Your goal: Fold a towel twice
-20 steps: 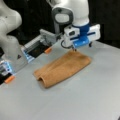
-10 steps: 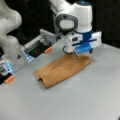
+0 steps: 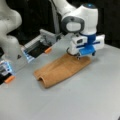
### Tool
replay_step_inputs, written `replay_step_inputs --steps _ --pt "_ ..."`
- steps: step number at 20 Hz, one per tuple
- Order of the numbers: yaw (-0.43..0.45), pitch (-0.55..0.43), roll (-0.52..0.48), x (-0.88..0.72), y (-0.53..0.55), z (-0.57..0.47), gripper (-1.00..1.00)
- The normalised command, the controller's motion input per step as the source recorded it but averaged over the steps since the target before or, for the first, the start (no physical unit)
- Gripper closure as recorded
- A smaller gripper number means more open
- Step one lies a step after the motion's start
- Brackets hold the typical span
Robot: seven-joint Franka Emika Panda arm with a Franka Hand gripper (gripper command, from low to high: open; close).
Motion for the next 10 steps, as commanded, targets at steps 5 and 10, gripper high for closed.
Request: replay_step_inputs --steps 5,10 --pt "0.003 0.103 -0.337 0.32 0.25 -0.08 -1.0" --pt "-0.026 0.057 -0.348 0.33 0.22 -0.05 -1.0"
